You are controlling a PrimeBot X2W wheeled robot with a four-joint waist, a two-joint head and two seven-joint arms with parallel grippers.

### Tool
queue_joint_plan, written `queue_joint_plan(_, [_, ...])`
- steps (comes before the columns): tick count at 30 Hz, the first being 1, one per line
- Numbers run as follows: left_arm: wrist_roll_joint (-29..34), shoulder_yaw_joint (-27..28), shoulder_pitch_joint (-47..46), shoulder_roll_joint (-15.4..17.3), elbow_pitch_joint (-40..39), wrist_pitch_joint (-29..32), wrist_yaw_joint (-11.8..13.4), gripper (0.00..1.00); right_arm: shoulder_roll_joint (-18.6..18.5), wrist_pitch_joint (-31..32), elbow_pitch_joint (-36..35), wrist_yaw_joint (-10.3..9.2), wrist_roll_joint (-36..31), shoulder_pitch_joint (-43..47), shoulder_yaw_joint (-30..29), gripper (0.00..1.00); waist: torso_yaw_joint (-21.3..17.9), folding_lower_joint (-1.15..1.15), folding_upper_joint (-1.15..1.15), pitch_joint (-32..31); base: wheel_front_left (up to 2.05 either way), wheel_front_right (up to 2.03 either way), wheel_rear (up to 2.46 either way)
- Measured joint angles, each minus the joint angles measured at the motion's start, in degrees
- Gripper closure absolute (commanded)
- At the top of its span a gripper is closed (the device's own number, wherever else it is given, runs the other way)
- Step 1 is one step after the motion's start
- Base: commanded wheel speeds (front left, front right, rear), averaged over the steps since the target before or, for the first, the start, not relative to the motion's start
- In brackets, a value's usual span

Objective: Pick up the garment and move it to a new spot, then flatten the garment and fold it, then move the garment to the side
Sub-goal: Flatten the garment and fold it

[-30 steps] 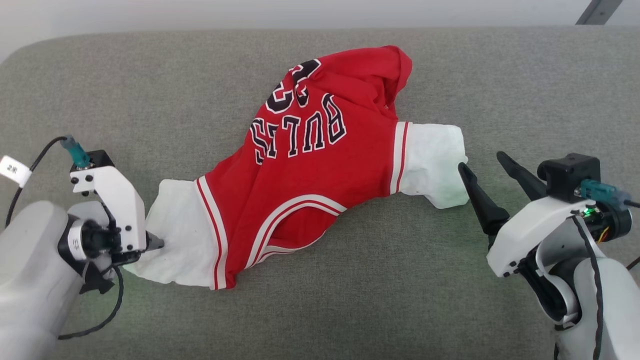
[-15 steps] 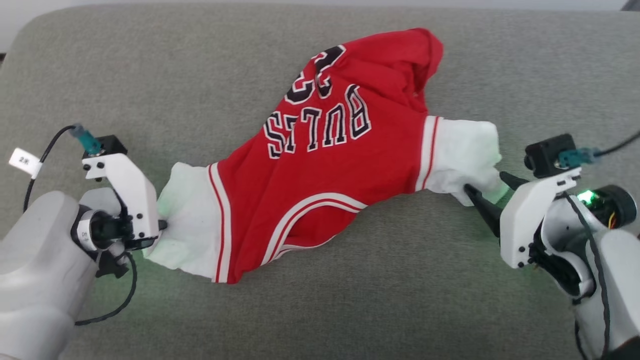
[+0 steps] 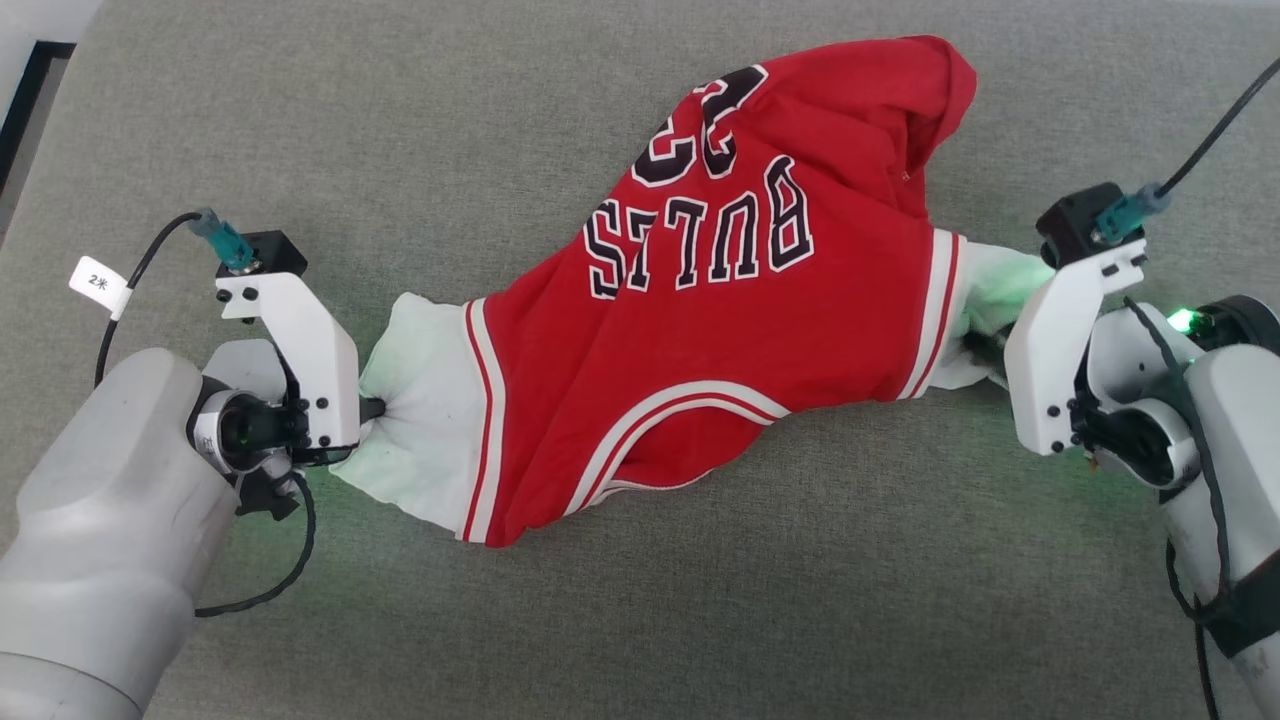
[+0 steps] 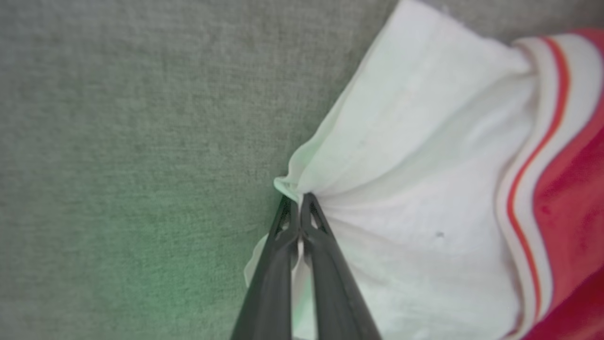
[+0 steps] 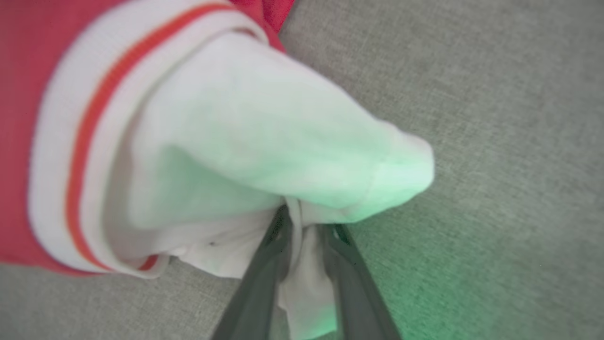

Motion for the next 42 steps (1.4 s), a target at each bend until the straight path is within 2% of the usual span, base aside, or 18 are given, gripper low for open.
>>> queue_joint_plan(6, [0.08,0.31,-0.37,0.25,0.01,-1.70,-1.54,1.00,-0.15,2.42,0.03,0.01,3.25,-1.27,-0.59,1.00,-0.33,0.00,0.00,-0.69,0.00,0.00,0.00])
queue_joint_plan(12, [0.01,0.98,-2.89,1.86,-4.42,-1.82,-1.51,1.00,-1.71,8.69,-5.50,0.00,9.67,-1.26,-3.04,1.00,-1.17,0.00,-0.01,-2.76,0.00,0.00,0.00])
queue_joint_plan(18, [-0.36,2.54,-5.04,5.27,-11.88,0.44,0.96,1.00,-2.11,11.51,-10.91,0.00,14.27,-1.92,-6.44,1.00,-1.80,0.00,-0.01,-6.17,0.00,0.00,0.00])
queue_joint_plan(26, [-0.35,4.89,-8.83,7.91,-19.87,1.80,4.55,1.00,-0.11,12.06,-12.16,0.00,16.68,-6.38,-9.92,1.00,-2.74,0.00,-0.01,-11.39,0.00,0.00,0.00])
queue_joint_plan(33, [0.04,6.24,-13.48,8.26,-21.36,0.48,5.04,1.00,2.45,9.71,-10.58,0.00,17.80,-12.35,-11.93,1.00,-3.87,0.00,-0.01,-15.27,0.00,0.00,0.00])
queue_joint_plan(42, [1.36,8.33,-19.99,7.40,-18.92,-4.32,5.01,1.00,3.67,-0.69,-5.28,0.00,15.18,-20.57,-11.77,1.00,-5.54,0.00,-0.01,-18.73,0.00,0.00,0.00])
